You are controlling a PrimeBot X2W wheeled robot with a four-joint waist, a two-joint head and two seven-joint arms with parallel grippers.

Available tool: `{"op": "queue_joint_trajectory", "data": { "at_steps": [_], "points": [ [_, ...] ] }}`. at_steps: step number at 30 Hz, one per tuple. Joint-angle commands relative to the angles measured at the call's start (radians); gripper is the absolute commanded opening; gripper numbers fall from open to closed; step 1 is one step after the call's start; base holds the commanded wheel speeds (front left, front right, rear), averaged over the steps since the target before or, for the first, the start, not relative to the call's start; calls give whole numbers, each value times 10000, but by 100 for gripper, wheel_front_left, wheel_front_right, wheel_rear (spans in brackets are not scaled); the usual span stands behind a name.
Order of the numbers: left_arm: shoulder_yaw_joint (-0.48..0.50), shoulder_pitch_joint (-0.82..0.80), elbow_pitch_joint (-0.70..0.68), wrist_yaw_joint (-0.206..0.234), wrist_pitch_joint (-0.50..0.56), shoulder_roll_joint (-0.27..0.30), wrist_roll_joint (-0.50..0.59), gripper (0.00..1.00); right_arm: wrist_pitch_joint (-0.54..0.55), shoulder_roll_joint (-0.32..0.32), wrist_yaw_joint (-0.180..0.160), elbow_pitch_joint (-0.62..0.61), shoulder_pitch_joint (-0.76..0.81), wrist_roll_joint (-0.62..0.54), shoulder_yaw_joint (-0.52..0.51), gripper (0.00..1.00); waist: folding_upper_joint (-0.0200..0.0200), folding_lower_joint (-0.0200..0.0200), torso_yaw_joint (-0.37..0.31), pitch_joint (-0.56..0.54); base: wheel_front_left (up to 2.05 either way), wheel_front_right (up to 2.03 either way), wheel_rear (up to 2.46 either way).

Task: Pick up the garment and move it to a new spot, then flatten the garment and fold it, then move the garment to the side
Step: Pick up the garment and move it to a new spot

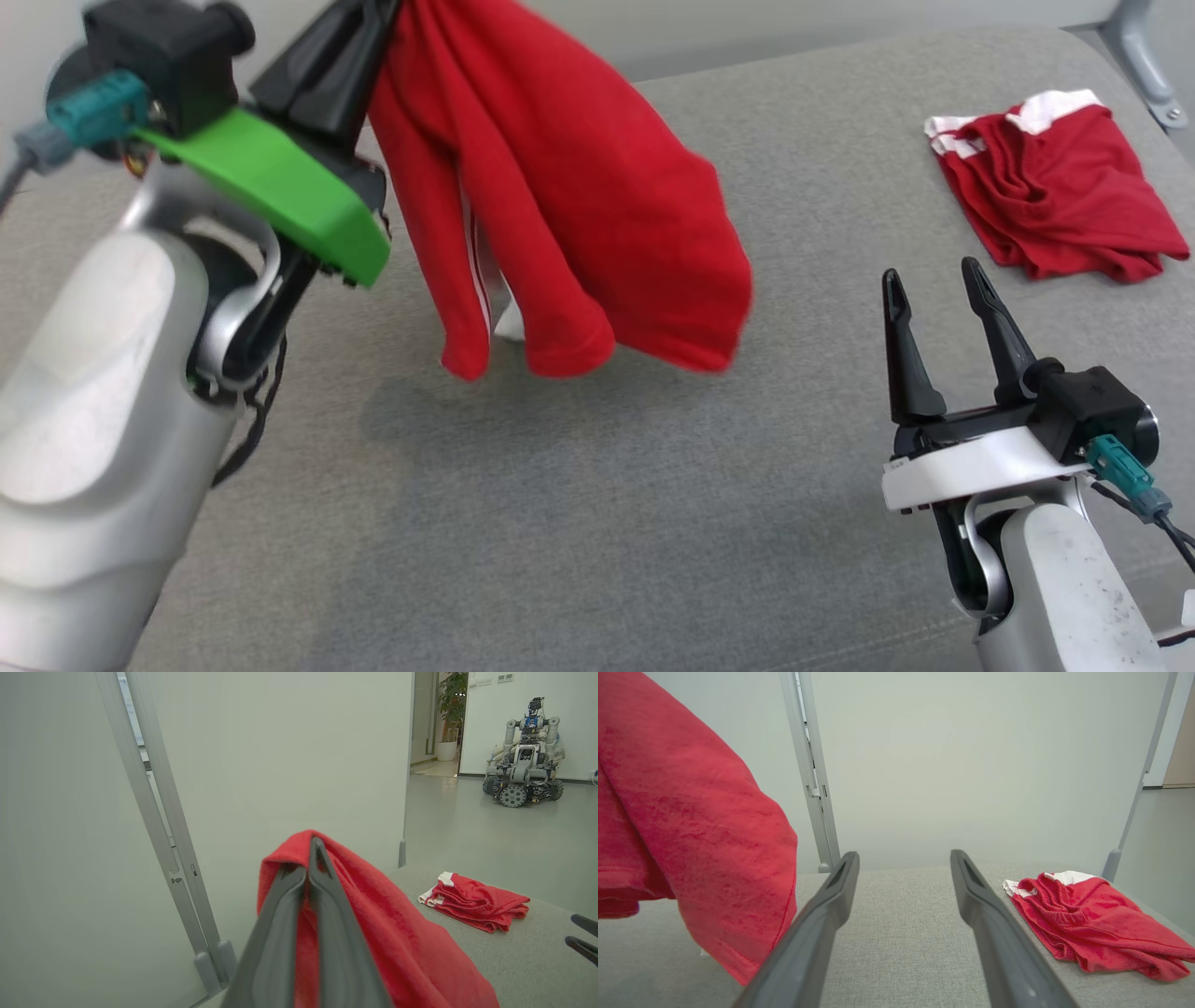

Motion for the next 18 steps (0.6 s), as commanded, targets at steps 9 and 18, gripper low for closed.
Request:
{"op": "queue_joint_trajectory", "data": {
  "at_steps": [9,18],
  "points": [
    [291,1360,2553,521,-972,-106,-257,0,-33,1,-15,-112,-402,330,248,100,-1,1,-846,1077,0,0,0],
    [304,1143,5062,442,-2916,-550,133,100,-33,3,-13,-6,-570,376,313,100,-1,1,-920,1325,0,0,0]
  ]
}}
